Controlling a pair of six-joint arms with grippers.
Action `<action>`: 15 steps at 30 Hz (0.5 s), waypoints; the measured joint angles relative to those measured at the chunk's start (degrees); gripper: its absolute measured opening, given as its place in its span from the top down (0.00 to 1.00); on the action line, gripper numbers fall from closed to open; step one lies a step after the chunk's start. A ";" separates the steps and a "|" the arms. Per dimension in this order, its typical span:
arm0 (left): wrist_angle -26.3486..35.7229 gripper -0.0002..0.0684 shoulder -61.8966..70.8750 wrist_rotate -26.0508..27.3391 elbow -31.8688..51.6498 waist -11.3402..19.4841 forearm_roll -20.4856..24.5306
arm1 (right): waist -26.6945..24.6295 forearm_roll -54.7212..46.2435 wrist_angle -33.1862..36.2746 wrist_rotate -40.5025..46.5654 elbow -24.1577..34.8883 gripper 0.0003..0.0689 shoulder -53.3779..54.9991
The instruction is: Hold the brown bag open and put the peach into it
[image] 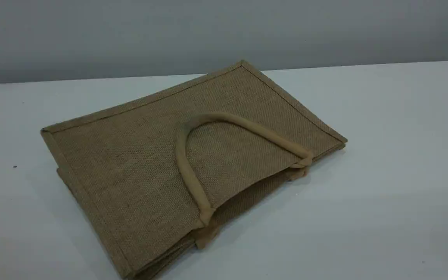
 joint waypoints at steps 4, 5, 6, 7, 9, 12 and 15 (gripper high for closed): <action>0.15 0.32 0.00 0.00 0.00 0.00 -0.05 | 0.00 0.00 0.00 0.00 0.00 0.14 0.00; 0.15 0.32 0.00 0.00 0.00 0.00 -0.05 | 0.00 0.05 0.00 0.00 0.00 0.14 0.00; 0.15 0.32 0.00 0.00 0.00 0.00 -0.05 | 0.00 0.06 0.00 0.00 0.00 0.14 0.00; 0.15 0.32 0.00 0.00 0.00 0.00 -0.12 | 0.00 0.06 0.00 0.00 0.00 0.14 0.00; 0.15 0.32 0.00 0.00 0.00 0.29 -0.17 | 0.00 0.06 0.00 0.00 0.00 0.14 0.00; 0.15 0.32 0.00 0.00 0.00 2.62 -0.17 | 0.00 0.06 0.00 0.00 0.00 0.14 0.00; 0.15 0.32 -0.33 0.00 0.00 6.62 -0.17 | 0.00 0.06 0.00 0.00 0.00 0.14 0.00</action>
